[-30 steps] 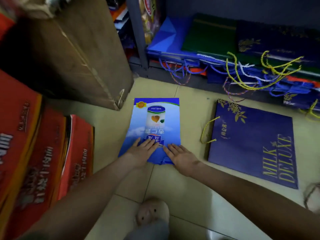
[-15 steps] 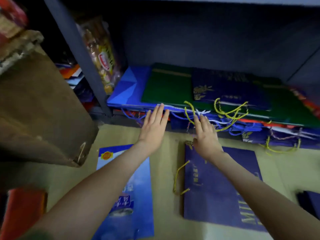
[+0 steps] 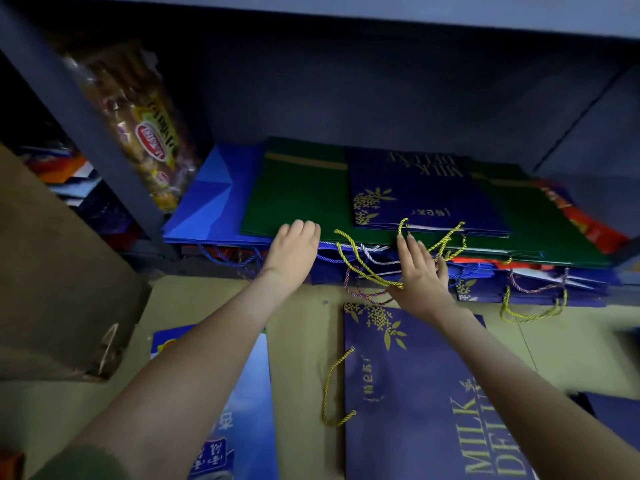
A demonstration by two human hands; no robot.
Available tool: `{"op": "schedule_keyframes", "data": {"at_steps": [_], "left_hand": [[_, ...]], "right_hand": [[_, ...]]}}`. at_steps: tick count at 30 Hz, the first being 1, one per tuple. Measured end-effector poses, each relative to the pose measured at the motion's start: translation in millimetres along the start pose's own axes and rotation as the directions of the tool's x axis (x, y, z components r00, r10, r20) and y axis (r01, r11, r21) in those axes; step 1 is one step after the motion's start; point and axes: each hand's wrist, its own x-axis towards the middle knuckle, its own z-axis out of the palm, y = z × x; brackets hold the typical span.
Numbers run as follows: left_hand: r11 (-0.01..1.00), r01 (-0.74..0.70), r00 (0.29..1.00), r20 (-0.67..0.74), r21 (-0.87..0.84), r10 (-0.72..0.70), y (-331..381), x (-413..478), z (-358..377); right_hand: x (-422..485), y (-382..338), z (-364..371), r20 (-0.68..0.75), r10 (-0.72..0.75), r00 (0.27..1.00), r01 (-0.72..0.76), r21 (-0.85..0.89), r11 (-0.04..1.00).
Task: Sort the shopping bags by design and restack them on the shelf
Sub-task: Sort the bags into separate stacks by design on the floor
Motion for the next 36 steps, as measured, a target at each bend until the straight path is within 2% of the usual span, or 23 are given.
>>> {"op": "schedule_keyframes", "data": {"at_steps": [3,5,9,11,13,15,17,18,19,22,24,25,27,28,29,32,34,36], "left_hand": [[0.997,-0.068,0.997,-0.017,0.028,0.069,-6,-1,-7],[0.994,-0.096,0.992,-0.079,0.044,0.1,-8,-4,-14],[0.99,-0.139,0.913,-0.391,-0.038,0.113,-19,-17,-47],[0.986,-0.137,0.865,-0.496,-0.093,0.073,-29,-28,-67],[0.982,-0.122,0.882,-0.47,-0.144,0.041,-35,-41,-78],[0.982,-0.087,0.931,-0.365,-0.169,0.019,-32,-52,-82],[0.985,-0.034,0.982,-0.189,-0.172,0.001,-25,-57,-85],[0.984,-0.016,0.987,-0.162,-0.178,-0.013,-22,-57,-86],[0.983,0.002,0.981,-0.19,-0.184,-0.037,-20,-56,-91],[0.975,-0.003,0.965,-0.256,-0.22,-0.055,-25,-54,-108],[0.978,-0.007,0.963,-0.265,-0.21,-0.05,-30,-58,-116],[0.979,-0.014,0.961,-0.273,-0.202,-0.042,-32,-61,-117],[0.978,-0.036,0.949,-0.314,-0.207,-0.031,-38,-69,-113],[0.978,-0.038,0.942,-0.333,-0.207,-0.034,-42,-74,-112],[0.978,-0.037,0.932,-0.361,-0.204,-0.04,-47,-79,-110],[0.98,-0.042,0.9,-0.432,-0.194,-0.047,-61,-90,-105],[0.98,-0.046,0.885,-0.464,-0.195,-0.05,-66,-95,-103],[0.976,-0.051,0.872,-0.486,-0.21,-0.059,-69,-100,-105]], "right_hand": [[3,0,-8,-0.019,0.013,1.0,-0.014,-0.024,1.0],[7,-1,-17,-0.072,-0.019,0.997,0.013,-0.084,0.996],[10,-4,-33,-0.186,-0.174,0.967,0.139,-0.186,0.973],[11,-4,-44,-0.179,-0.147,0.973,0.116,-0.174,0.978],[11,-6,-56,-0.154,-0.112,0.982,0.079,-0.205,0.976],[8,-15,-66,-0.205,-0.194,0.959,0.128,-0.296,0.947],[2,-25,-72,-0.325,-0.363,0.873,0.236,-0.369,0.899],[-1,-29,-73,-0.391,-0.439,0.809,0.291,-0.383,0.877],[-7,-34,-74,-0.43,-0.484,0.762,0.33,-0.386,0.861],[-20,-42,-77,-0.481,-0.52,0.706,0.365,-0.382,0.849],[-23,-42,-85,-0.423,-0.5,0.756,0.356,-0.374,0.856],[-24,-40,-91,-0.347,-0.469,0.812,0.351,-0.351,0.868],[-24,-31,-104,-0.059,-0.304,0.951,0.283,-0.235,0.93],[-24,-24,-108,0.066,-0.21,0.976,0.22,-0.243,0.945],[-26,-17,-111,0.126,-0.127,0.984,0.159,-0.29,0.944],[-34,-3,-118,0.151,0.035,0.988,0.028,-0.398,0.917],[-42,-10,-119,0.134,-0.043,0.99,0.09,-0.365,0.927],[-56,-34,-119,0.126,-0.288,0.949,0.311,-0.246,0.918]]}}
